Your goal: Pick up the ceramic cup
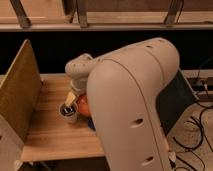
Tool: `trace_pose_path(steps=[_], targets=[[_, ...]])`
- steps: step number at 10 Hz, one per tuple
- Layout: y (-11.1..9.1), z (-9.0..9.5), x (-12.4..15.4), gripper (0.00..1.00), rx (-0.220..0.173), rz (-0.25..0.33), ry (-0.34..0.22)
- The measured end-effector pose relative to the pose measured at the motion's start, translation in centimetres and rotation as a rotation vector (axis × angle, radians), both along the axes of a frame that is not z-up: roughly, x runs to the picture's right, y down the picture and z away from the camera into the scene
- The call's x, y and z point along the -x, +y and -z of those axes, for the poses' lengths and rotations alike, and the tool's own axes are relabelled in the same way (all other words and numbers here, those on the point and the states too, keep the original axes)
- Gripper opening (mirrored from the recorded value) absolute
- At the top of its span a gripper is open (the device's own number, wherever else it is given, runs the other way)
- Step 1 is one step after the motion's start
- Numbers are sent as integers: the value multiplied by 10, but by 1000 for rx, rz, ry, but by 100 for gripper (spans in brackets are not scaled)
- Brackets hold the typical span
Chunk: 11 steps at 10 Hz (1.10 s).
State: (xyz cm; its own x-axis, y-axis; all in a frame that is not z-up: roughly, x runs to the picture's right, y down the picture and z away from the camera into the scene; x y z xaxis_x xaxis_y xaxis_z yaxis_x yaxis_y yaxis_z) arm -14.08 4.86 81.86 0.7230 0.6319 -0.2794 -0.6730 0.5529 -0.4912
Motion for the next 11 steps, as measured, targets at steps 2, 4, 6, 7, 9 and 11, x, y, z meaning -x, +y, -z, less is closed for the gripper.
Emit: trace_pose_path(steps=[2,4,6,7,9,11], targets=[[-9,-13,-2,80,-32,14,5],[-18,-17,2,80,-62,21,-8],[-27,-13,8,80,-90,24,-28],[-29,-10,10,80,-100,25,-39],[-32,-5,16,80,-114,31,-62],[-33,2,29,80,-127,43,-92]])
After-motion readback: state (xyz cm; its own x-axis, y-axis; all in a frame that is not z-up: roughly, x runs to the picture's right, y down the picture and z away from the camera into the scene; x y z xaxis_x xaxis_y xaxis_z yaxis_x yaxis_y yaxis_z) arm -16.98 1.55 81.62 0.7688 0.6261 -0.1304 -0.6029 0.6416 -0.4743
